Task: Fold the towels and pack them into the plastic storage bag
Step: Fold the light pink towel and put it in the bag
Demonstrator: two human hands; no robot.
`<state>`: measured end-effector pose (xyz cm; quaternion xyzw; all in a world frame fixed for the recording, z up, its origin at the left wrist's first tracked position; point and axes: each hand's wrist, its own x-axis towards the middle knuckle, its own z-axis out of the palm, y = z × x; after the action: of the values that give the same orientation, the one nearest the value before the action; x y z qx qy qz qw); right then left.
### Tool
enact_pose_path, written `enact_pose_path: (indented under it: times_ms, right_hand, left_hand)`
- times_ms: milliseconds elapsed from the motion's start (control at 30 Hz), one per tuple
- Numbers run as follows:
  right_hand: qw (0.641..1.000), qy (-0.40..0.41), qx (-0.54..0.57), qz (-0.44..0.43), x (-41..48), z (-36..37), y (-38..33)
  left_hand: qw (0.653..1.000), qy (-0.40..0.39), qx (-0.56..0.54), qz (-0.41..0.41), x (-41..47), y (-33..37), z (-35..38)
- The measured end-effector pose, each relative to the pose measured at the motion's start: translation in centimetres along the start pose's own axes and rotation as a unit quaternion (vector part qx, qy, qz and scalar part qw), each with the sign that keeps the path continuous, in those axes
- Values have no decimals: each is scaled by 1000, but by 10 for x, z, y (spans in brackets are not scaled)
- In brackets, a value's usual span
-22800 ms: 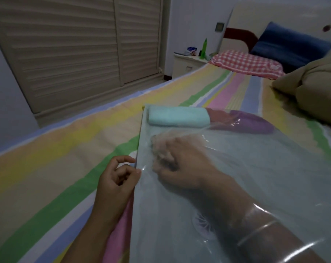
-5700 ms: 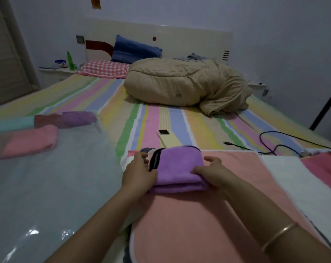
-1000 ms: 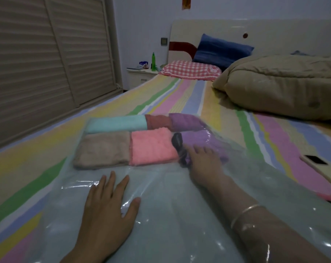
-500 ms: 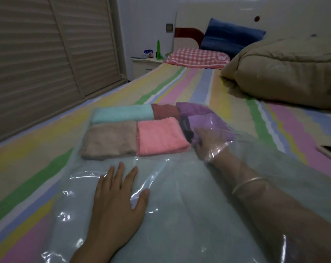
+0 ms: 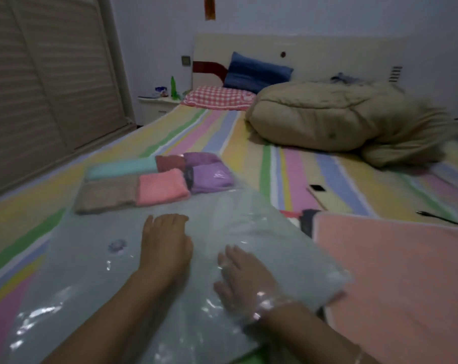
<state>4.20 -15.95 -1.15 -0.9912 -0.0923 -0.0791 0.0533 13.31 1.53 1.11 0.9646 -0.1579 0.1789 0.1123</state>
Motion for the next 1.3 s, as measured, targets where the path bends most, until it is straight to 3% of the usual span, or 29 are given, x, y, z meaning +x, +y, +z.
enact_pose_path:
  times_ms: [133, 233, 333, 433, 567, 733, 867, 967, 1067, 1300]
  right_hand:
    - [993, -53, 78, -65, -102, -42, 40]
    - [991, 0, 113, -66, -162, -71, 79]
    - [991, 70, 113, -2, -211, -88, 123]
    - [990, 87, 104, 49, -249, -92, 154]
    - [988, 106, 104, 51, -268, -84, 164]
    - [978, 184, 86, 40, -274, -88, 168]
    - [975, 212, 0, 66, -288, -93, 178]
    - [964, 225, -75, 120, -307, -97, 196]
    - [936, 226, -129, 238, -331, -108, 208]
    - [867, 220, -132, 427, -353, -115, 224]
  left_hand:
    - [978, -31, -184, 92, -26, 127, -35]
    - [954, -66, -232, 178, -47, 198, -37]
    - [962, -96, -137, 214, -57, 229, -19]
    - [970, -148, -28, 192, -62, 228, -6]
    - [978, -119, 25, 171, -74, 223, -12]
    - [956, -93, 172, 218, -97, 212, -46]
    - [968, -94, 115, 200, -117, 219, -43]
    - [954, -34, 53, 293, -125, 242, -39]
    - [927, -17, -68, 368, -134, 272, -41]
    - [909, -53, -168, 377, -143, 293, -11]
